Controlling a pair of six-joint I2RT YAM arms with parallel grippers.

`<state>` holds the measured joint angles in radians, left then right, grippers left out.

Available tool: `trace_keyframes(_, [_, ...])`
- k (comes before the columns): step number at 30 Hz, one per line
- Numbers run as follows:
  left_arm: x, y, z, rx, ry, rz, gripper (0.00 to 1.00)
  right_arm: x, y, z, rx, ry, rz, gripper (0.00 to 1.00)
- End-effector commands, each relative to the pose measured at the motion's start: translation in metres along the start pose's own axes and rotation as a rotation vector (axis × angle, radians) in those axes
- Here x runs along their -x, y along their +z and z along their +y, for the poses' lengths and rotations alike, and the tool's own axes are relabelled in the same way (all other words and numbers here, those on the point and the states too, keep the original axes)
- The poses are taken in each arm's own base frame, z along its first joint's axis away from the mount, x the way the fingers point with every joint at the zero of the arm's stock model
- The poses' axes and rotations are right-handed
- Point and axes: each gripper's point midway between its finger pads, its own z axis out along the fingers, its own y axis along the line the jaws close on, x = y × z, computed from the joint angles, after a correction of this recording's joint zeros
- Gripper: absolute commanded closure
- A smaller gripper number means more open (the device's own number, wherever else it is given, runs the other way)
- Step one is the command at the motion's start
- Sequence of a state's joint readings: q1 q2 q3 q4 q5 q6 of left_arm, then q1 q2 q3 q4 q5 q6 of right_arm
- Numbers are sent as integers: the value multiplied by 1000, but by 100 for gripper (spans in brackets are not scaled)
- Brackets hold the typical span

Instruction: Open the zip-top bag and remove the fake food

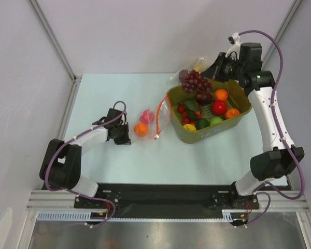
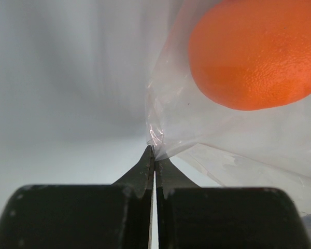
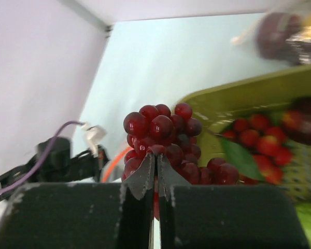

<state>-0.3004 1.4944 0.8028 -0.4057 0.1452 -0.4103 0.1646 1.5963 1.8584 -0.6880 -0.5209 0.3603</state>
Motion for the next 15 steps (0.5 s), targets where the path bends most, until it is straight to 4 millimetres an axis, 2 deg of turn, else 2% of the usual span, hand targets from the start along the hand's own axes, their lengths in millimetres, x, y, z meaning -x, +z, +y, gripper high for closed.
trace_keyframes(1, [20, -5, -11, -44, 6, -48, 100, 7, -11, -33, -122, -50, -47, 100])
trace_keyframes(9, [24, -7, -15, -59, 17, -57, 100, -41, -6, -119, -401, -38, 86, 100])
trace_keyframes(10, [25, -8, -17, -67, 20, -59, 100, -50, -4, -133, -448, -32, 108, 98])
trace_keyframes(12, [28, -10, -20, -78, 22, -65, 100, -63, -2, -151, -488, -8, 164, 86])
trace_keyframes(13, [27, -11, -20, -80, 23, -63, 100, -65, -2, -156, -507, -7, 175, 65])
trace_keyframes(15, [31, -13, -20, -78, 30, -69, 100, -68, -1, -159, -513, -21, 190, 49])
